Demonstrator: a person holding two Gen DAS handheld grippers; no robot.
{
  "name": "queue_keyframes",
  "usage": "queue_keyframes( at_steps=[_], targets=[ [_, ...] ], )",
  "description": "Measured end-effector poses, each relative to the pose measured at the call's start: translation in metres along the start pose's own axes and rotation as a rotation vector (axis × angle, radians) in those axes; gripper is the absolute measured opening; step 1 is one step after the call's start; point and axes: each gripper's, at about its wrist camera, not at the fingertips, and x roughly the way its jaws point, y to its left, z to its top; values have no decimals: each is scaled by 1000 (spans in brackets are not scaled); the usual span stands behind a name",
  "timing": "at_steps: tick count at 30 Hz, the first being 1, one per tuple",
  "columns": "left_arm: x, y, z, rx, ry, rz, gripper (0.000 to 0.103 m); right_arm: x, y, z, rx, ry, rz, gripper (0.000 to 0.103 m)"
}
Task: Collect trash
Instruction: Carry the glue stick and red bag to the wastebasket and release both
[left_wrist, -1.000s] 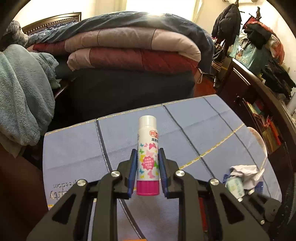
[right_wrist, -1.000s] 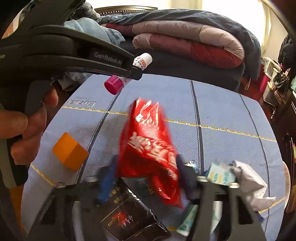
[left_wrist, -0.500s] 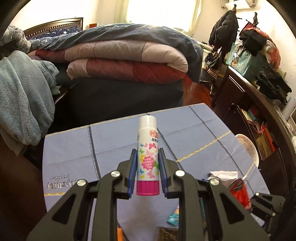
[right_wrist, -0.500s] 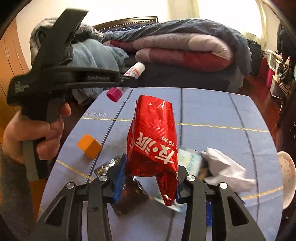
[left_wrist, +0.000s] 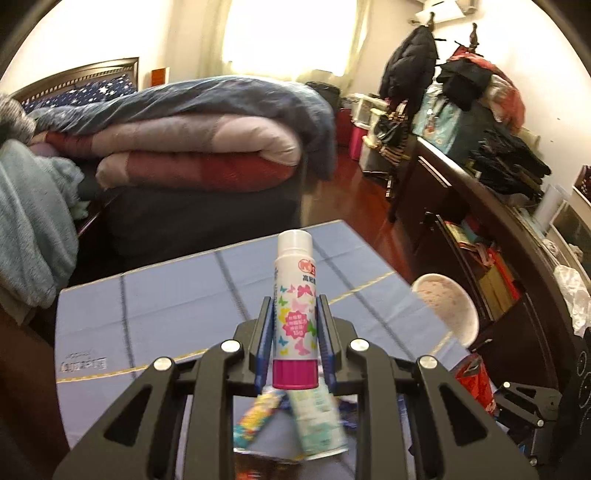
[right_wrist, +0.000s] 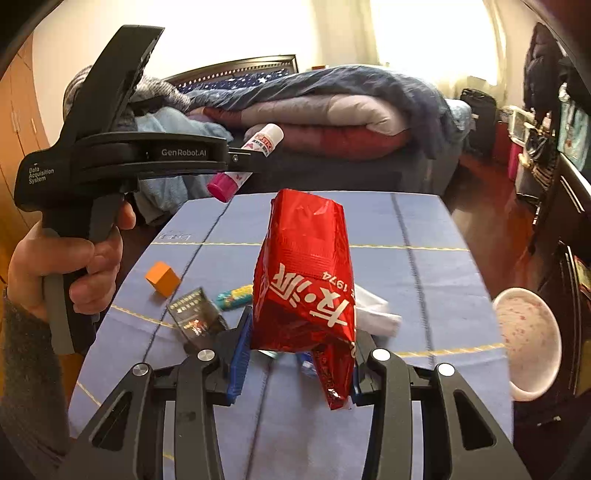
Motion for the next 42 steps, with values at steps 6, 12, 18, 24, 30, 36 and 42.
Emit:
queue_keyframes(
  at_steps=[6,12,18,24,30,36,42],
  targets=[
    [3,-55,10,43,-22,-43,23,-27,-32,-12,37,-31,-43,42],
    [17,-106,16,90,-22,-93,23,-46,-72,-21,91,-54,-96,42],
    [45,-155,21,136,2,-150,23,-63,-117,-28,160,-82,-158,43],
    [78,-201,24,176,29,-203,23,-74,-167,-37,237,-98,-234,43],
    [118,-249,22,224,69,-241,23,-74,-218,-50,314,-91,-309,43],
    [155,-283,17,247,114,-275,23,-65,-263,-65,389,-67,-342,43],
    [202,-308,10,254,176,-273,23,-46,-302,-76,429,-31,-365,43]
  ],
)
